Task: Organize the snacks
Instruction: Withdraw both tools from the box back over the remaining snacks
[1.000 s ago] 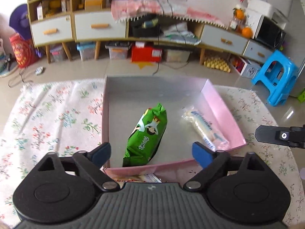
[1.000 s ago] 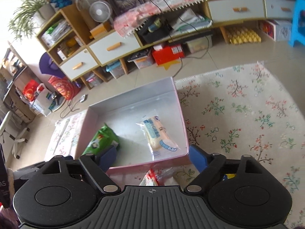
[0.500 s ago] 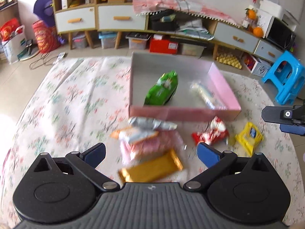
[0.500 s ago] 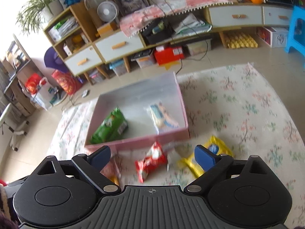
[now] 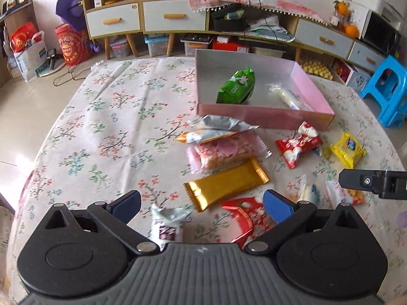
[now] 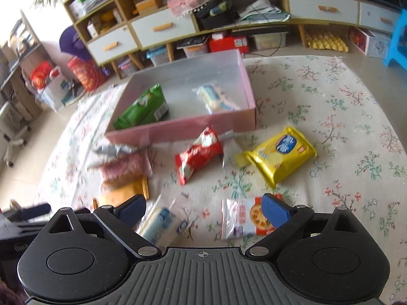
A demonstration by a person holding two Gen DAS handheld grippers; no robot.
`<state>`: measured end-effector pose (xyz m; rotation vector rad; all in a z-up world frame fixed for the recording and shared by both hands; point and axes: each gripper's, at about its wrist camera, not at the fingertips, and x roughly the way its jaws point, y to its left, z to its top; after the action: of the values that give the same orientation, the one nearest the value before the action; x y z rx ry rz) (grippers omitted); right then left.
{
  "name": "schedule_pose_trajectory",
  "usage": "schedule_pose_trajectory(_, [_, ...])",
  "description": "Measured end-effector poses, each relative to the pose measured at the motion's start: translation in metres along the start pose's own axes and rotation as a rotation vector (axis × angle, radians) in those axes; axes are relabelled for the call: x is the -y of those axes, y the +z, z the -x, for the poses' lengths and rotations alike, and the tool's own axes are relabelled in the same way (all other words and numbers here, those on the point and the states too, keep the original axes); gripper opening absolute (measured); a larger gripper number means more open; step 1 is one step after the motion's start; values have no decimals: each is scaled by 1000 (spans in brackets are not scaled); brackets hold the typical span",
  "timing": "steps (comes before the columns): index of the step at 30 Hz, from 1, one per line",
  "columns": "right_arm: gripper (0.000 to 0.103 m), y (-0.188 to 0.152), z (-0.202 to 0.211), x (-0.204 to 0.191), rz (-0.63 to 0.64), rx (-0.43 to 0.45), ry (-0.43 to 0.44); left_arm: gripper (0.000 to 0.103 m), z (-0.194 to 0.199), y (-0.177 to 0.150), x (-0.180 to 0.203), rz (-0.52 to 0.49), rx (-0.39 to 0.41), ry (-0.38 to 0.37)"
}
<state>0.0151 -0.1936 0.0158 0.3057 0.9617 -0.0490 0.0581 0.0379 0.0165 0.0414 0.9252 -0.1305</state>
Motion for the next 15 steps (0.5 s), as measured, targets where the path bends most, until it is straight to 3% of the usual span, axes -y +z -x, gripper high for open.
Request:
schedule_pose_trajectory(8, [99, -13, -9, -12, -49, -65, 92, 102, -3, -27, -24, -14, -56, 26])
schedule_pose_trajectory(15, [99, -20, -22, -22, -83, -124, 109, 102, -7, -43, -40, -1, -115, 26])
